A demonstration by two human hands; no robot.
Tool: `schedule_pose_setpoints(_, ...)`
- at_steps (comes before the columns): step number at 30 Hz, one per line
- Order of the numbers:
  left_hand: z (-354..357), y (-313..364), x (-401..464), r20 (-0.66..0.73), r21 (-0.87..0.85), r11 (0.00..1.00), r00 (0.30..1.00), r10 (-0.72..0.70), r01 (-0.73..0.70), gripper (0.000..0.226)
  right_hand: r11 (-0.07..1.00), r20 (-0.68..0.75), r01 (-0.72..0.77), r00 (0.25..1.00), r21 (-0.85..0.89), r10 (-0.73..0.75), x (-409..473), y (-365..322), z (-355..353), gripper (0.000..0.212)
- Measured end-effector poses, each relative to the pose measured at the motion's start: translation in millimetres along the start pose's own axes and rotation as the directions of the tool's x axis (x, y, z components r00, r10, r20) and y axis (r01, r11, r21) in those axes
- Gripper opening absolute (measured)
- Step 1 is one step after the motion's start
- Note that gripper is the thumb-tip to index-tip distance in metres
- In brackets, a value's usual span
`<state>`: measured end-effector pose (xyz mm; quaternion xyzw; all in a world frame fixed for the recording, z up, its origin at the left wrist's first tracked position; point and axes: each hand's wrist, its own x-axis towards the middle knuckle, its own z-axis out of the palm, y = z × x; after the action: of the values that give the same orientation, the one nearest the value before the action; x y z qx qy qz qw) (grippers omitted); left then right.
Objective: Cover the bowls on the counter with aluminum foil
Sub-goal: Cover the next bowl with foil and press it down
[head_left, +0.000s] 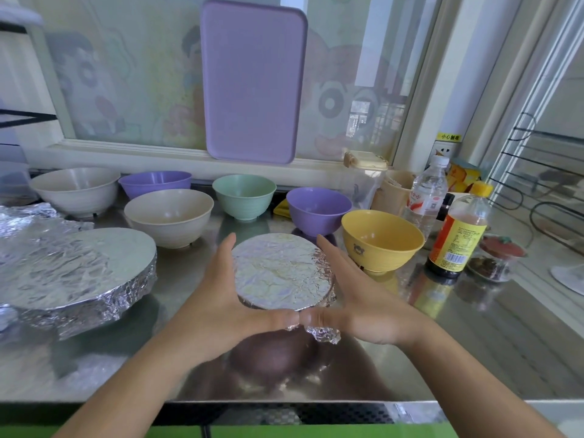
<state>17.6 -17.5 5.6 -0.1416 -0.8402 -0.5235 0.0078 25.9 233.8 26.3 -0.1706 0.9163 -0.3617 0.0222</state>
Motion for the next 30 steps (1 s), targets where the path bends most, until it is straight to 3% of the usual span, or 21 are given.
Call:
schedule_pose_setpoints(3, 6, 2, -3, -0.056, -0.024, 0.999, 0.998, 0.032, -0.033, 0.166, 0.991, -0.037, 0.079, 0.996, 0.105, -0.076, -4, -7, 8, 0.096)
schedule_pose_setpoints(8, 11, -9, -3, -0.095, -0.046, 0.997, 0.994, 0.054, -0.058, 0.167, 0.952, -0.069, 0.111, 0.993, 0.286, -0.095, -7, -3, 15, 0.092)
schedule_pose_setpoints(11, 10, -15, -1, -0.102, -0.056, 0.997, 0.993, 0.056, -0.062, 0.166, 0.945, -0.008, 0.075, 0.997, 0.318, -0.077, -2, 10, 12, 0.112)
schedule_pose_setpoints(15, 5, -18, 1, -0.073, -0.07, 0.996, 0.996, 0.05, -0.055, 0.168, 0.879, -0.023, 0.038, 0.999, 0.475, -0.031, 11, 16, 1, 0.114)
schedule_pose_setpoints(18, 6, -18, 2, -0.065, -0.091, 0.994, 0.996, 0.055, -0.06, 0.167, 0.836, -0.06, 0.038, 0.998, 0.547, -0.006, 28, 7, -3, 0.082)
schedule_pose_setpoints(25, 3, -22, 4, -0.045, -0.122, 0.991, 0.997, 0.057, -0.062, 0.166, 0.8, -0.098, 0.024, 0.994, 0.6, 0.043, 44, 8, 8, 0.069)
schedule_pose_setpoints(30, -1, -30, 4, 0.026, -0.179, 0.982, 0.997, 0.068, -0.062, 0.166, 0.8, -0.074, 0.009, 0.996, 0.6, 0.045, 37, 16, 6, 0.031)
